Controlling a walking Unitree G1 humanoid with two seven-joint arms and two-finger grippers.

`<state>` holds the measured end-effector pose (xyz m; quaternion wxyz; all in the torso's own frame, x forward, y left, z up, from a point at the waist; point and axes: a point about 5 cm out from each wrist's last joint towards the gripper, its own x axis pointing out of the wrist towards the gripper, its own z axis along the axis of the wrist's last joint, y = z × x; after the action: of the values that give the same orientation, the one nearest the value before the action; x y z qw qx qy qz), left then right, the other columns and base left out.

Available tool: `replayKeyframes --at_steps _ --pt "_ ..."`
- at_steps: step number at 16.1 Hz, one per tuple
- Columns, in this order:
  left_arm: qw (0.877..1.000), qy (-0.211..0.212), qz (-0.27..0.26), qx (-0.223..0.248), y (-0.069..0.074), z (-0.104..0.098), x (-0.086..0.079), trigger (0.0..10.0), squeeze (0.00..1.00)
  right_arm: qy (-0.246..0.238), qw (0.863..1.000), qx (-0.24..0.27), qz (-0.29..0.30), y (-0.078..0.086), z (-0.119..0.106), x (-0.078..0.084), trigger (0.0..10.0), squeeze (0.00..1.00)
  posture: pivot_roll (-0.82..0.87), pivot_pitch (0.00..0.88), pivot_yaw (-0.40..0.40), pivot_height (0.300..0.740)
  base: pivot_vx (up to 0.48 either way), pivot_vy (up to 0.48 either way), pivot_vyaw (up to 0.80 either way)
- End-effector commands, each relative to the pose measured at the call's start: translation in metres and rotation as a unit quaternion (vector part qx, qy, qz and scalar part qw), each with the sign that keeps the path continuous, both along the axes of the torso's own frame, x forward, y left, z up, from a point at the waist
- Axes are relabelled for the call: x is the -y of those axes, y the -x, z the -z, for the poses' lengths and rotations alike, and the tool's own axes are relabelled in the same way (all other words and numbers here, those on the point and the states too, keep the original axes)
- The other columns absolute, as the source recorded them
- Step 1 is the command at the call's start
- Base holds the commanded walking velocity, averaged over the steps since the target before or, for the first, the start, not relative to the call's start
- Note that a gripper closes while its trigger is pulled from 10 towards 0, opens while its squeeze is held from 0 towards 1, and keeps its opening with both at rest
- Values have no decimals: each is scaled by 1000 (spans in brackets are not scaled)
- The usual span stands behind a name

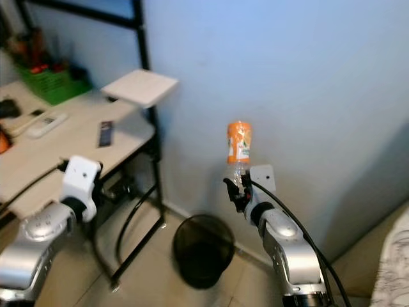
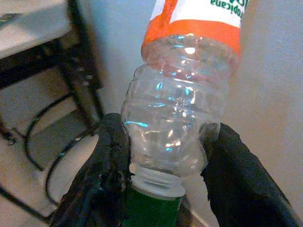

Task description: Clean up the room

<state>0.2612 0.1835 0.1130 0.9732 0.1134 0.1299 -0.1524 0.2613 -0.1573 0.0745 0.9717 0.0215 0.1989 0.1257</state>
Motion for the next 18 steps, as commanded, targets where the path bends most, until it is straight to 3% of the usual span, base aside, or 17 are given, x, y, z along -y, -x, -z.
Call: replayKeyframes --at_steps 1,5,8,12,15,18 --pt "1000 -3 8 -4 0 2 1 10000 0 8 1000 2 5 -3 -2 3 10000 0 78 0 -7 740 398 0 0" --pt "1000 -11 21 -1 3 -1 2 10000 0 29 999 -10 -9 2 1 9 10000 0 91 0 -1 740 270 0 0" --pt "997 -12 79 -5 8 0 7 10000 0 81 995 -42 -37 12 14 16 10000 0 89 0 -4 740 0 0 0" --pt "964 -36 256 -67 5 15 27 10000 0 139 977 -102 -127 -4 44 16 10000 0 63 0 12 740 0 0 0" --pt "940 -50 323 -92 -4 17 31 10000 0 190 955 -145 -178 -15 67 16 10000 0 68 0 0 740 0 0 0" --pt "918 -85 372 -109 -3 22 33 10000 0 243 928 -176 -221 -16 86 6 10000 0 82 0 -20 740 0 0 0"
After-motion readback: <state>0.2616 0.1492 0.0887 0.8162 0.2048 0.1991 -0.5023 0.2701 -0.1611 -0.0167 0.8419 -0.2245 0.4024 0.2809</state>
